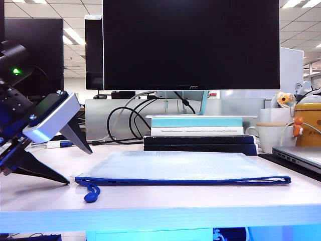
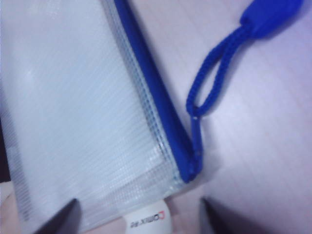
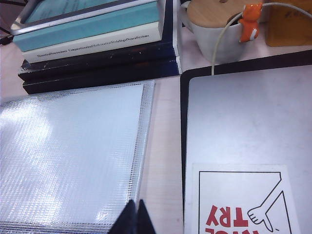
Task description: Pick up the transparent plastic file bag with a blue zipper and close its zipper.
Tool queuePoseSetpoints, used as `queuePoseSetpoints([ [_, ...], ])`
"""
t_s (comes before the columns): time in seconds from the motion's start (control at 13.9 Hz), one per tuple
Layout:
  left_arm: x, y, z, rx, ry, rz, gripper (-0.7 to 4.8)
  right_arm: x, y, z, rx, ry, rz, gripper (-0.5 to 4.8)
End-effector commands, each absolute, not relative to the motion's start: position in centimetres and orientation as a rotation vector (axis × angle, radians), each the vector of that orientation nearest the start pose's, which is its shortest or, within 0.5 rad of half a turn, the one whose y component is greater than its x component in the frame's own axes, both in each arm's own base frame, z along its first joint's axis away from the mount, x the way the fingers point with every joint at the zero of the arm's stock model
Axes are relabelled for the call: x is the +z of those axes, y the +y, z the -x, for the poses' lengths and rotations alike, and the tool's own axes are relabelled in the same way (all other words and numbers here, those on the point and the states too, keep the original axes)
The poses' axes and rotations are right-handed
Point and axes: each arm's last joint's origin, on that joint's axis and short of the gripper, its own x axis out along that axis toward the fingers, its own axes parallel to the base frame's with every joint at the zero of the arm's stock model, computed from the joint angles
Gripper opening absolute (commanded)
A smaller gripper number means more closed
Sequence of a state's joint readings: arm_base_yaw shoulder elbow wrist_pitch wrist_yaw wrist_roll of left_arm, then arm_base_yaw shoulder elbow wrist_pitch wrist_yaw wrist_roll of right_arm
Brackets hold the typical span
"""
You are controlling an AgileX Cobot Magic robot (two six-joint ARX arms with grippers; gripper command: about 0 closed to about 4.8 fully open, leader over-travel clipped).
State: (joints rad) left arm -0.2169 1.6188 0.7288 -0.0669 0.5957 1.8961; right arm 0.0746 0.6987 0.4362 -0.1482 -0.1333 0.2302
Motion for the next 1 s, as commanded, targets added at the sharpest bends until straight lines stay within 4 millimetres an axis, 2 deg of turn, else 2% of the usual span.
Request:
queuePoseSetpoints([
  [0.07, 12.1, -8.0, -27.1, -1.447, 0.016, -1.446, 2.46, 23.2, 1.6, -15.8, 0.160, 0.410, -0.235, -0.01],
  [0.22, 11.3, -9.0, -26.9, -1.496, 0.011, -1.442, 2.46, 23.2, 1.6, -15.8, 0.160, 0.412, -0.235, -0.01],
  [0.29, 10.8, -9.3, -26.9, -1.512, 0.012, -1.439, 2.06, 23.2, 1.6, -15.8, 0.160, 0.412, -0.235, -0.01],
  [0.36, 10.8, -9.9, -27.0, -1.503, -0.017, -1.467, -0.06, 23.2, 1.6, -15.8, 0.157, 0.412, -0.235, -0.01],
  [0.57, 11.7, -11.0, -28.0, -1.340, -0.006, -1.512, -0.06, 23.2, 1.6, -15.9, 0.169, 0.405, -0.244, -0.01],
  [0.65, 13.5, -12.4, -28.7, -1.204, -0.056, -1.421, -0.06, 23.5, 2.0, -15.8, 0.313, 0.399, -0.269, -0.01],
  [0.72, 14.5, -13.0, -28.9, -1.165, -0.080, -1.377, -0.06, 23.6, 2.2, -15.8, 0.376, 0.397, -0.279, 0.00],
  [0.79, 16.5, -14.3, -29.0, -1.121, -0.131, -1.310, -0.06, 23.8, 2.4, -15.7, 0.471, 0.386, -0.291, 0.01],
  [0.86, 18.1, -15.4, -29.0, -1.109, -0.166, -1.261, -0.06, 23.9, 2.6, -15.7, 0.530, 0.383, -0.298, 0.55],
  [0.93, 19.0, -16.0, -28.9, -1.104, -0.182, -1.236, -0.06, 24.0, 2.7, -15.6, 0.577, 0.383, -0.303, 1.19],
  [1.0, 20.4, -17.1, -28.7, -1.113, -0.214, -1.185, -0.06, 24.2, 3.0, -15.5, 0.689, 0.375, -0.313, 1.59],
])
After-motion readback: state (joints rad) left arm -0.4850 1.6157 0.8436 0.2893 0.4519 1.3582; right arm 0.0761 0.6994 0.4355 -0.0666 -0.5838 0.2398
